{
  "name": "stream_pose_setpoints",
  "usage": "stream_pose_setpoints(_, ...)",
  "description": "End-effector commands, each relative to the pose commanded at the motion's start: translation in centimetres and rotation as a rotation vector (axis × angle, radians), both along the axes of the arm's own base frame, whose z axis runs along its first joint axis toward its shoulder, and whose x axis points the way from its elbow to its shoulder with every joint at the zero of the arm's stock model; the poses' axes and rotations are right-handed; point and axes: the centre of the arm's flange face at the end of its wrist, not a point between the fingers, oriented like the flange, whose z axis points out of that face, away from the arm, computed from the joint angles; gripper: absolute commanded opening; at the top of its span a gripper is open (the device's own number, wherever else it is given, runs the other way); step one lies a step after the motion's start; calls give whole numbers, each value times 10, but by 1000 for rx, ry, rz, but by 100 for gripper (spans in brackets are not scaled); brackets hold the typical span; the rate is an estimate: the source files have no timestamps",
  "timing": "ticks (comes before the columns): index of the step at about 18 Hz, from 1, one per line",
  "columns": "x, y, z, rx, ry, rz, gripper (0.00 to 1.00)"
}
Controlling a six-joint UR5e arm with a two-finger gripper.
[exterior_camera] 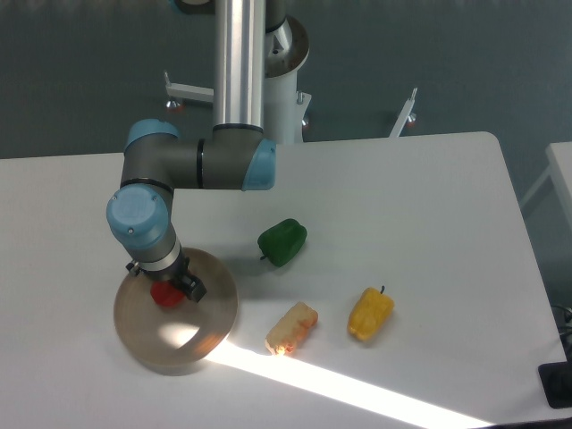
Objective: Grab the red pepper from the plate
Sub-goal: 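Close the gripper on the red pepper, then lift the red pepper up off the plate and carry it away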
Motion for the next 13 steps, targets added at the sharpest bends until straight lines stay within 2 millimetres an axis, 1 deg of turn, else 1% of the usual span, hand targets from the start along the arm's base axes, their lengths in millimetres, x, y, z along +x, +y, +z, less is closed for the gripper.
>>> stream_pose_setpoints(1, 0, 0, 0, 0, -2, -1, 86)
stream_pose_setpoints(2, 0, 0, 0, 0, -1, 0, 83)
stream_pose_setpoints(4, 1, 0, -1, -1, -2, -3, 69)
stream_pose_setpoints(5, 2, 0, 0, 2, -1, -4, 66)
stream_pose_setpoints(8, 1, 0, -1, 0, -2, -3, 63)
stream_pose_setpoints(10, 2, 1, 0, 5, -1, -6, 58)
stream_pose_setpoints(13, 1, 1, 3, 9, 1, -5, 57)
